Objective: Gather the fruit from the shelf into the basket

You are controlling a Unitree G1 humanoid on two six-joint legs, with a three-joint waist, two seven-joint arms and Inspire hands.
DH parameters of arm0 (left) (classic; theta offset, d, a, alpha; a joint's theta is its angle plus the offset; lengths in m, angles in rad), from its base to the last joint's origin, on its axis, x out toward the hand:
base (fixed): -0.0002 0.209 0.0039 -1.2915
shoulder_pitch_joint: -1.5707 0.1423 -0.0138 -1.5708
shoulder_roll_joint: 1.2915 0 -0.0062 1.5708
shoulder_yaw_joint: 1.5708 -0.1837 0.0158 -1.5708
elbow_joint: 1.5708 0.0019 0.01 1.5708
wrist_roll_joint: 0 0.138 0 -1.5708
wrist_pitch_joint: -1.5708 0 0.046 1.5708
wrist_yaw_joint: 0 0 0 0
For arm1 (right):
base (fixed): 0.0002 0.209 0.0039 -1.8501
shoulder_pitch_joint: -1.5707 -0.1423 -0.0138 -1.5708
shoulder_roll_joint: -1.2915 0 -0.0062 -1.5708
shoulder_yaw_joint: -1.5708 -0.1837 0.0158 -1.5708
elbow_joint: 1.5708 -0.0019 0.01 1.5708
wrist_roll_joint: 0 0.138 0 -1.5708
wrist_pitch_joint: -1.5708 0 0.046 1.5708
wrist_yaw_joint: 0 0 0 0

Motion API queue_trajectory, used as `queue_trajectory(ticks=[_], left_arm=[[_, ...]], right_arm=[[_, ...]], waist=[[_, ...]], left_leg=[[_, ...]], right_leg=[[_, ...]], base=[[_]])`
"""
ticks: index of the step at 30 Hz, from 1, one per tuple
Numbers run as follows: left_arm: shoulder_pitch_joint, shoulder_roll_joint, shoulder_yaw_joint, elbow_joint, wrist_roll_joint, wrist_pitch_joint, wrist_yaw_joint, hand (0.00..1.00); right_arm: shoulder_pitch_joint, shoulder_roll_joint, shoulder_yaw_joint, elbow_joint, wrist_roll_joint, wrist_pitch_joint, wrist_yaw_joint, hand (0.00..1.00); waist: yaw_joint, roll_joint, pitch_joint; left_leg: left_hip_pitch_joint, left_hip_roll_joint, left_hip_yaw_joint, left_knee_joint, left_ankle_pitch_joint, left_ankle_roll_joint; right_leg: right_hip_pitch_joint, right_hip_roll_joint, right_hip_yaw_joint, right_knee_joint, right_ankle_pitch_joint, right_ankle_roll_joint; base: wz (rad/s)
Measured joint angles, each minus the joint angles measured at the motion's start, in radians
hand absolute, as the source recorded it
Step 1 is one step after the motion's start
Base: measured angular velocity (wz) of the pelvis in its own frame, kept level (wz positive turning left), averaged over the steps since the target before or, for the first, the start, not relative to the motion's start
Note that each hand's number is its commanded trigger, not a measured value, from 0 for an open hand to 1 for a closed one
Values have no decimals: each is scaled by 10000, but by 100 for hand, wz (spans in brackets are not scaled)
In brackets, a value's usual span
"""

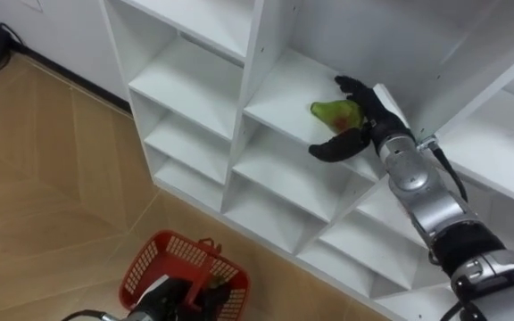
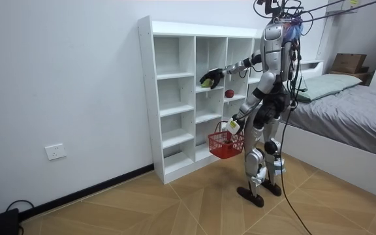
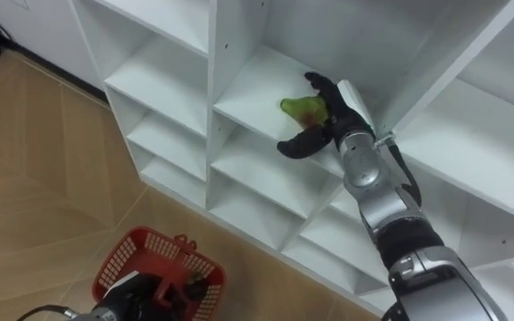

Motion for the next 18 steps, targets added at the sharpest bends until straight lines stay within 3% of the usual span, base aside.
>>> queue_trajectory(ticks=[8, 18], left_arm=[[-120, -1, -189, 0, -9, 1, -3, 100], [-282, -5, -452, 0, -83, 1, 6, 100]], right_arm=[[-154, 7, 19, 148, 21, -29, -417, 100], [-154, 7, 243, 168, 86, 37, -413, 100]], waist=[[35, 66, 47], [31, 101, 50]], left_leg=[[-119, -7, 1, 43, 1, 0], [-237, -6, 1, 50, 19, -4]], right_leg=[[-93, -3, 3, 5, 0, 0], [-210, -3, 1, 8, 0, 0]], base=[[0], [0]])
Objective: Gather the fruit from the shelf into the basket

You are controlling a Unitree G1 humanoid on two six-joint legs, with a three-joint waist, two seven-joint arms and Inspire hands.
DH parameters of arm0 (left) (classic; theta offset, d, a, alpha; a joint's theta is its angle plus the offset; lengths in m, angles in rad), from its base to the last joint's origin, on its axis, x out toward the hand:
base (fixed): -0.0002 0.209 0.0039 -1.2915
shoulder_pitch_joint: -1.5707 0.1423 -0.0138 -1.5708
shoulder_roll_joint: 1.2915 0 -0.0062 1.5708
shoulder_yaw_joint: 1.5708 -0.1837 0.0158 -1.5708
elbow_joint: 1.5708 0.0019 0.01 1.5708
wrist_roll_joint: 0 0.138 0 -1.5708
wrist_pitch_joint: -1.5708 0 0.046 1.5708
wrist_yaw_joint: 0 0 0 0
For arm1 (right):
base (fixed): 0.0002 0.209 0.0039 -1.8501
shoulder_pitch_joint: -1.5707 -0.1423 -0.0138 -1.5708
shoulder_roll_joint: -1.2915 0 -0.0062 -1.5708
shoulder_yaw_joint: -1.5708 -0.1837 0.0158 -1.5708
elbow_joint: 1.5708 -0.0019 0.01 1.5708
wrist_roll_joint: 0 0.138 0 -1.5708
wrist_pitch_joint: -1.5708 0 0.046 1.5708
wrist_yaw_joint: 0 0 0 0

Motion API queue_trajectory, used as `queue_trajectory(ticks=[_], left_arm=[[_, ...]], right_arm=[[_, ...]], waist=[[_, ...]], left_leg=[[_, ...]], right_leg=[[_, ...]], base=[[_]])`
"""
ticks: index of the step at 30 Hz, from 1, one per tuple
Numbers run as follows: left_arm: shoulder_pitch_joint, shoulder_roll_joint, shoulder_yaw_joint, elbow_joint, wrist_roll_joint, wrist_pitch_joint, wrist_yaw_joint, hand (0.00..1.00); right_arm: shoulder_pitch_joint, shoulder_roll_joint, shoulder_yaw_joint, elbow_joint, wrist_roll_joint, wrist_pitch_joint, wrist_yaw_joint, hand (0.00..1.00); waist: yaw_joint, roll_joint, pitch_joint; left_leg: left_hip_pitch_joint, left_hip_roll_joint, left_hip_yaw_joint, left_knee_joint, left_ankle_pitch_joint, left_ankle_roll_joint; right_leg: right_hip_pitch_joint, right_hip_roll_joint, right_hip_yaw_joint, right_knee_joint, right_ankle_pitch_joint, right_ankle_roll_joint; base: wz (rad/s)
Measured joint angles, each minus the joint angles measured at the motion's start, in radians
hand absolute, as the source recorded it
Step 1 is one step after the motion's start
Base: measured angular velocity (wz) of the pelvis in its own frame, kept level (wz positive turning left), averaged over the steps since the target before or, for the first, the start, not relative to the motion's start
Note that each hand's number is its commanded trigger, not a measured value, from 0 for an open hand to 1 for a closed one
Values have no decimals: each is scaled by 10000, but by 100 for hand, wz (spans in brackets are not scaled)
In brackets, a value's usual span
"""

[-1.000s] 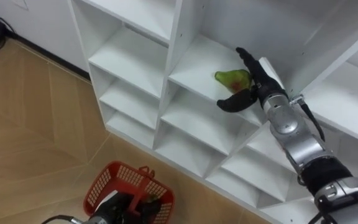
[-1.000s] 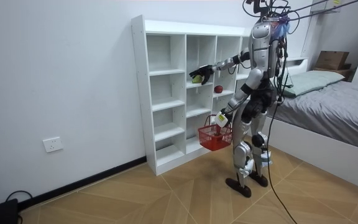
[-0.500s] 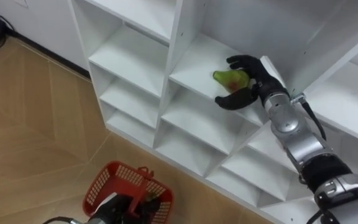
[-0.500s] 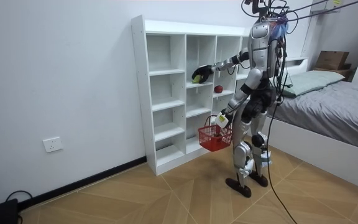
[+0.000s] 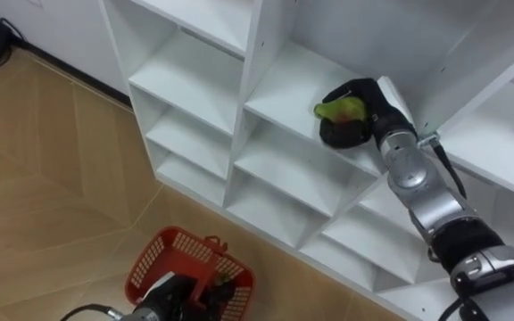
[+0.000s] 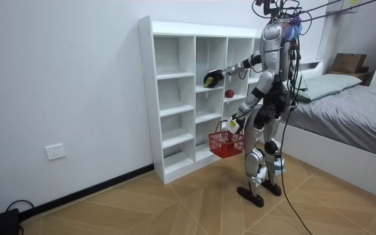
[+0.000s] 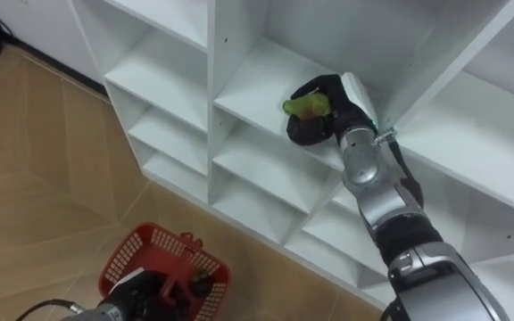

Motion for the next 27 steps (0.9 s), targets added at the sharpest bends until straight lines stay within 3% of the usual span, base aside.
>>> queue_trajectory(ticks=[20, 27], left_arm=[[-228, -104, -117, 7, -15, -2, 234, 100], [-247, -12, -370, 122, -15, -61, 387, 100]], right_arm=[[-11, 1, 144, -114, 290, 45, 93, 100], [78, 3, 303, -547, 33, 57, 150, 100]], waist=[[-1, 92, -33], [-57, 223, -48]], left_leg=[[-27, 15, 70, -3, 15, -5], [-22, 42, 219, -14, 18, -1]], right_leg=[[-66, 3, 93, 4, 0, -1], [-102, 1, 174, 3, 0, -1]], base=[[0], [-5]])
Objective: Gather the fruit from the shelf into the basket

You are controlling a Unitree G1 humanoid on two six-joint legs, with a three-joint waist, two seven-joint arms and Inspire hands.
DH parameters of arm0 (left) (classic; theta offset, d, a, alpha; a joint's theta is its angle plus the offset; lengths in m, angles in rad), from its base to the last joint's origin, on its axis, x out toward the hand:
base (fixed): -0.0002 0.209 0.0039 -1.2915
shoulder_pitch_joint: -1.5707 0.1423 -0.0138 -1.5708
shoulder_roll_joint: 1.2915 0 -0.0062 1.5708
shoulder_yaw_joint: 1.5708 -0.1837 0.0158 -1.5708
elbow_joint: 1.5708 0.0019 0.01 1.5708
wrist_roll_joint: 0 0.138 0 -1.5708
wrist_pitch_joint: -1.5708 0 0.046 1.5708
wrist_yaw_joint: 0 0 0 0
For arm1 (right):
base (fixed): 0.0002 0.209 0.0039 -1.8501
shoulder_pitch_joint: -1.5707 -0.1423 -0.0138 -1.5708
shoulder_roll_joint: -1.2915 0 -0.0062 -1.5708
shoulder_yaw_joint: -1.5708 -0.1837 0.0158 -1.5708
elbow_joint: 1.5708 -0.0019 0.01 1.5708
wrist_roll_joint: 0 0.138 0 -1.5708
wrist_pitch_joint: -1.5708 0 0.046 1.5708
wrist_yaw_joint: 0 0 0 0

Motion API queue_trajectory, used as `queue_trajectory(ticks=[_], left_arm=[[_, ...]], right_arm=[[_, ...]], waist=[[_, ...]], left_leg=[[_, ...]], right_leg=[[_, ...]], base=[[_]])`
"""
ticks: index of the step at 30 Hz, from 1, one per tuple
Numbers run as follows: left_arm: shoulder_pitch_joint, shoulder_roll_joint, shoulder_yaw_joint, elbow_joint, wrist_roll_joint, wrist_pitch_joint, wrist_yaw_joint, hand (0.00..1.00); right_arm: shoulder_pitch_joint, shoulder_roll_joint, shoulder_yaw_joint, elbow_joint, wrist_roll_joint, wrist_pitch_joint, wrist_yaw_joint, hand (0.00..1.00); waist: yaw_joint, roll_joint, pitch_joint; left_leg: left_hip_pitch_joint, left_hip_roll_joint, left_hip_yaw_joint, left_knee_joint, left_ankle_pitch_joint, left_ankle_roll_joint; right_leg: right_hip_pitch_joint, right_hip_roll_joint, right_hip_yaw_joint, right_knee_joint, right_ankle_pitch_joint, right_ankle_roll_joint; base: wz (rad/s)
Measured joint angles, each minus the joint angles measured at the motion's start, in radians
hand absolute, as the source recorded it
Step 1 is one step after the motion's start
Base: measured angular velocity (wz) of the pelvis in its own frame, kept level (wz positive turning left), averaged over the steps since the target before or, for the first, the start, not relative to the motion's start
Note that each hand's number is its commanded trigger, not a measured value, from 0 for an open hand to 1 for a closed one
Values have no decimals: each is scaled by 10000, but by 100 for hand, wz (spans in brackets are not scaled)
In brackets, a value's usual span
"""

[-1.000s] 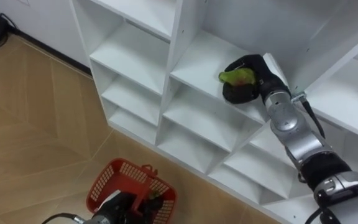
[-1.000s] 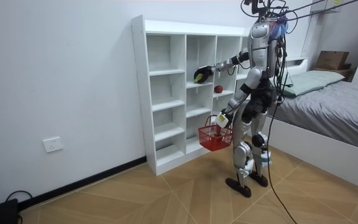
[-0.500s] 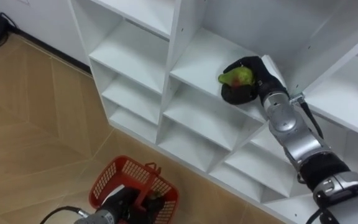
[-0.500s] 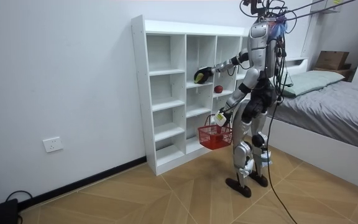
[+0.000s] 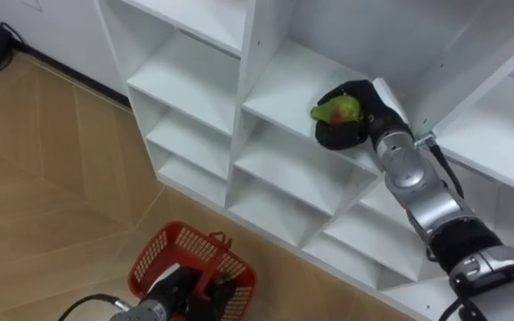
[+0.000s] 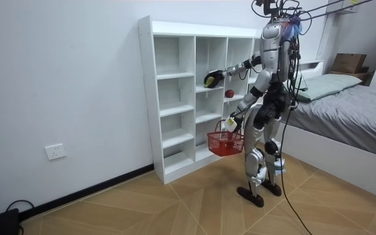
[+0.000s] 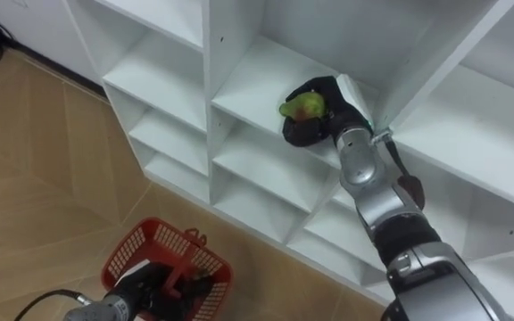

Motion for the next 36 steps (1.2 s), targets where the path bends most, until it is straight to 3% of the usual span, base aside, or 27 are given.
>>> queue_trajectory(ticks=[3, 5, 8, 12, 19, 26, 36], left_arm=[[0, -8, 12, 50, 7, 2, 0, 100], [-6, -15, 39, 43, 17, 1, -1, 100], [-16, -35, 83, 43, 18, -1, 49, 100], [-14, -150, 76, 47, -3, -12, 226, 100], [-38, -369, 27, 49, -126, -14, 282, 100], [-40, -720, -90, 53, -375, -166, 289, 100], [-117, -738, -67, 2, -402, -475, 369, 100]], right_arm=[[228, 0, 7, -688, -98, 7, 196, 100], [346, 13, 8, -1142, -94, 6, 360, 100], [442, 12, 7, -1735, -77, 26, 405, 100], [773, 50, 8, -2400, -136, 18, 423, 100], [2219, 92, 158, -3820, -869, 81, 1059, 100], [3054, 152, 246, -4304, -732, 63, 1540, 100], [3943, 302, 240, -5000, -883, -3, 1840, 100]], waist=[[-110, 172, -16], [-211, 287, -72], [-380, 357, -111], [-503, 374, -108], [-788, 558, -148], [-1071, 893, -300], [-1442, 1102, -248]], left_leg=[[-1, 5, 77, -17, 0, 1], [5, 15, 116, -24, 0, 1], [46, 15, 134, -25, 1, 1], [260, 37, 342, -35, 1, 2], [410, 93, 425, -161, 16, 29], [534, 155, 680, -234, 17, 26], [704, 192, 968, -389, 16, 29]], right_leg=[[-25, -1, 63, 2, 0, 0], [-37, 4, 154, -1, 0, 0], [-13, -5, 172, -1, 0, 0], [130, -5, 387, -3, 0, 0], [163, 23, 525, 32, 35, -17], [206, 32, 640, 38, 52, -31], [201, 50, 1005, 18, 79, -27]], base=[[-4], [-5], [-1], [-13], [-6], [-7], [-9]])
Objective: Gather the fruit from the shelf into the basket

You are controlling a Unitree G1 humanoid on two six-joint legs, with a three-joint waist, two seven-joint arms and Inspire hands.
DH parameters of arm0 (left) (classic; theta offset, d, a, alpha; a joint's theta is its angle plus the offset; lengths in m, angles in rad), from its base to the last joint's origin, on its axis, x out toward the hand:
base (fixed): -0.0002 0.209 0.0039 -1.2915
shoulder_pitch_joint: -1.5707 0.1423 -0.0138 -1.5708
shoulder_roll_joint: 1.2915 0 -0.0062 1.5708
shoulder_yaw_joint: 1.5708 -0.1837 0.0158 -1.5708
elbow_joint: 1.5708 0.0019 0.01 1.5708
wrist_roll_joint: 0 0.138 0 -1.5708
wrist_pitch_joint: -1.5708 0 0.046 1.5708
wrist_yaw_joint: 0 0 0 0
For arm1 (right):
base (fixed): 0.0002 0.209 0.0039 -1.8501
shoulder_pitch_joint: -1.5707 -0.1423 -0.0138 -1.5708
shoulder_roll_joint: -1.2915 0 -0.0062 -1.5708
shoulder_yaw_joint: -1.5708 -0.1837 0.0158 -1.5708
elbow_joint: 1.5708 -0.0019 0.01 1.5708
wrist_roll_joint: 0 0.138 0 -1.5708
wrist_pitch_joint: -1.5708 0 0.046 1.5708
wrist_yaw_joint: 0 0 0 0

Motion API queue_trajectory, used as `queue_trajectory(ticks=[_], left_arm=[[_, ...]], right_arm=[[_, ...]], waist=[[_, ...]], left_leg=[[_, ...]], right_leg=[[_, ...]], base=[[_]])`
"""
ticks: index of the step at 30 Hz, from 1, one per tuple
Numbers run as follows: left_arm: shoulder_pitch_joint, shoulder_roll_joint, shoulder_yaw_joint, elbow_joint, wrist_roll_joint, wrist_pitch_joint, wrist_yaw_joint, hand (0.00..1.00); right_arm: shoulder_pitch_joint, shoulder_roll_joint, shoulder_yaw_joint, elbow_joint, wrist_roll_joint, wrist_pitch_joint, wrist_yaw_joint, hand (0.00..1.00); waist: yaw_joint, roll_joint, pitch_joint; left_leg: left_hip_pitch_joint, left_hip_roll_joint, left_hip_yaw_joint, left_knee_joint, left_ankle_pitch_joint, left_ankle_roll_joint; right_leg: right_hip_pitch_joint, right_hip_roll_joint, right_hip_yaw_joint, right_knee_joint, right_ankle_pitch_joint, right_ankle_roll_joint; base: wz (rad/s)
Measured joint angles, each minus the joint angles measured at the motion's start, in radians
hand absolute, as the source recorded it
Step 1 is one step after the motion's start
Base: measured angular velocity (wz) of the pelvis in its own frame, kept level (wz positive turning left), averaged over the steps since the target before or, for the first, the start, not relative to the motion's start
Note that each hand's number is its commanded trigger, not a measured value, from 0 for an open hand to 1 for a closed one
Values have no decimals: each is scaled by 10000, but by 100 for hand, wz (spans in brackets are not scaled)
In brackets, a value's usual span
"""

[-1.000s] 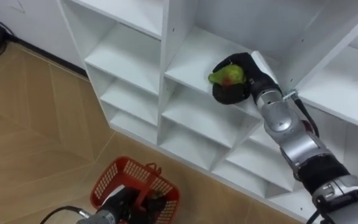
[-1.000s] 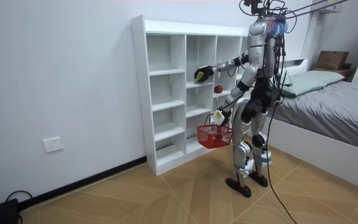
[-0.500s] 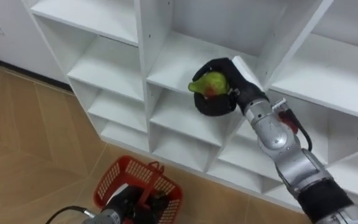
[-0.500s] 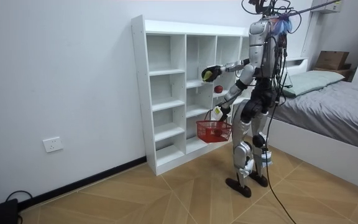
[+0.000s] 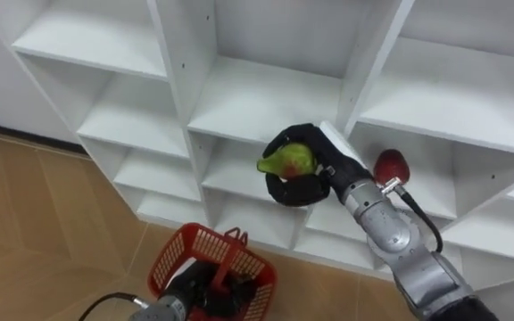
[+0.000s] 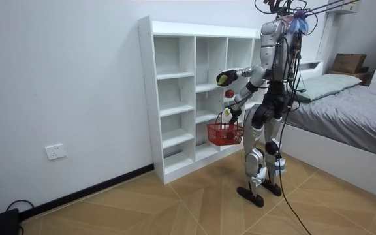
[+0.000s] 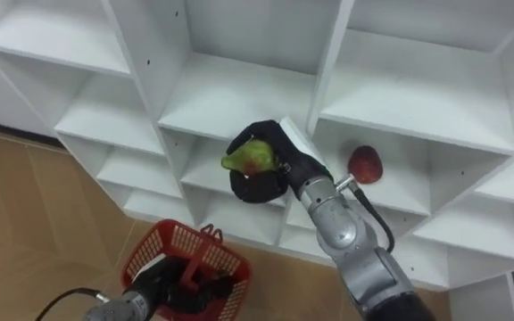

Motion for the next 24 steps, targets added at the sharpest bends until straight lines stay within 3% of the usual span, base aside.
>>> queue_trajectory(ticks=[6, 13, 19, 24], left_arm=[[-24, -64, -25, -73, -279, -139, 23, 100], [-55, -123, -246, -220, -398, -366, 69, 100], [-56, -112, -270, -693, -394, -568, 4, 100], [-63, -70, -465, -935, -436, -635, -354, 100]], right_arm=[[721, 51, 7, 53, -46, -2, 128, 100], [1261, 103, 32, 241, -157, -7, 331, 100], [1288, 117, 8, 451, -1167, -16, 798, 100], [1287, 111, 0, 616, -1164, -129, 898, 100]], waist=[[-124, 129, 84], [-218, 150, 79], [-457, 248, 72], [-492, 327, 35]], left_leg=[[83, 36, 158, -97, 0, 0], [93, 109, 423, -193, -1, -1], [86, 130, 517, -189, -2, -1], [89, 133, 528, -190, -2, -1]], right_leg=[[-10, 14, 123, -1, 0, 0], [-174, 1, 296, 65, 7, -11], [-257, 28, 426, 153, 8, -12], [-258, 26, 395, 151, 17, -22]], base=[[-7], [-11], [-5], [0]])
